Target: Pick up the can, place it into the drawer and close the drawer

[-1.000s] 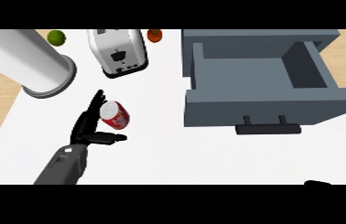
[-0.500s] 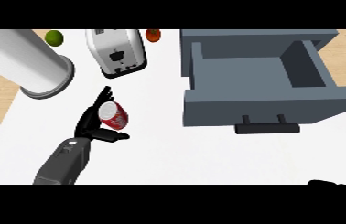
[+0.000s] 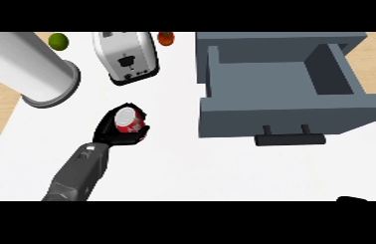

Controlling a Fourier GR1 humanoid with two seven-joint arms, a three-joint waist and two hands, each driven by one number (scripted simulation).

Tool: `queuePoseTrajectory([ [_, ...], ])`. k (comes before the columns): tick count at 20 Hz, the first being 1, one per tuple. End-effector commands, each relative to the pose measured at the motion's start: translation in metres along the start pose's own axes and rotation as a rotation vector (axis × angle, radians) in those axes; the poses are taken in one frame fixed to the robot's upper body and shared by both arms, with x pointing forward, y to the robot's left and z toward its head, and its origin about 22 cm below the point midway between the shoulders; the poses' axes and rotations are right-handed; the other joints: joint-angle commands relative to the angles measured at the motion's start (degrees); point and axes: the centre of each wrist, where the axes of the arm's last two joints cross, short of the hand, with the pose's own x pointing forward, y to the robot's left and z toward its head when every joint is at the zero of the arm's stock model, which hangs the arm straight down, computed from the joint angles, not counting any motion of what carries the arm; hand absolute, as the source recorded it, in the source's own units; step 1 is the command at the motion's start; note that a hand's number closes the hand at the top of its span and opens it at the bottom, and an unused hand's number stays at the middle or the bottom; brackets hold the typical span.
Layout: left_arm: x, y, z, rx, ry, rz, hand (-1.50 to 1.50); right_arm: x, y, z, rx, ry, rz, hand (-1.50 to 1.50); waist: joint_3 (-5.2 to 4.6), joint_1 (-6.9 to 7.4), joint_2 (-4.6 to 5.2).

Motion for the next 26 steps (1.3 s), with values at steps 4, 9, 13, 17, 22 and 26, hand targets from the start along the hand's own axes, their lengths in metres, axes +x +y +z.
queuePoseTrajectory([
  [4,0.002,-0.023,-0.014,0.136,-0.039,0.036,1.50,-0.001,-0.004,-0.007,0.000,-0.017,0.007,-1.50,0.02,0.08,-0.01],
  [9,0.007,-0.019,-0.016,0.293,-0.078,0.035,1.50,0.004,-0.003,-0.003,-0.013,-0.003,0.010,-1.50,0.04,0.40,-0.18],
  [13,0.024,-0.037,-0.037,0.267,-0.112,0.057,1.50,-0.008,0.004,-0.002,-0.025,-0.011,0.044,-1.50,0.09,0.86,-0.34],
  [17,0.038,-0.059,-0.050,0.208,-0.123,0.064,1.50,-0.002,0.001,0.008,-0.028,-0.012,0.035,-1.50,0.12,1.21,-0.57],
  [22,0.094,-0.074,-0.086,0.164,-0.164,0.007,1.50,0.000,-0.007,0.007,-0.052,-0.026,0.046,-1.50,0.16,1.51,-0.81],
  [26,0.123,-0.100,-0.100,0.138,-0.173,-0.028,1.50,0.008,-0.004,-0.011,-0.045,-0.030,0.042,-1.50,0.12,0.97,-0.80],
])
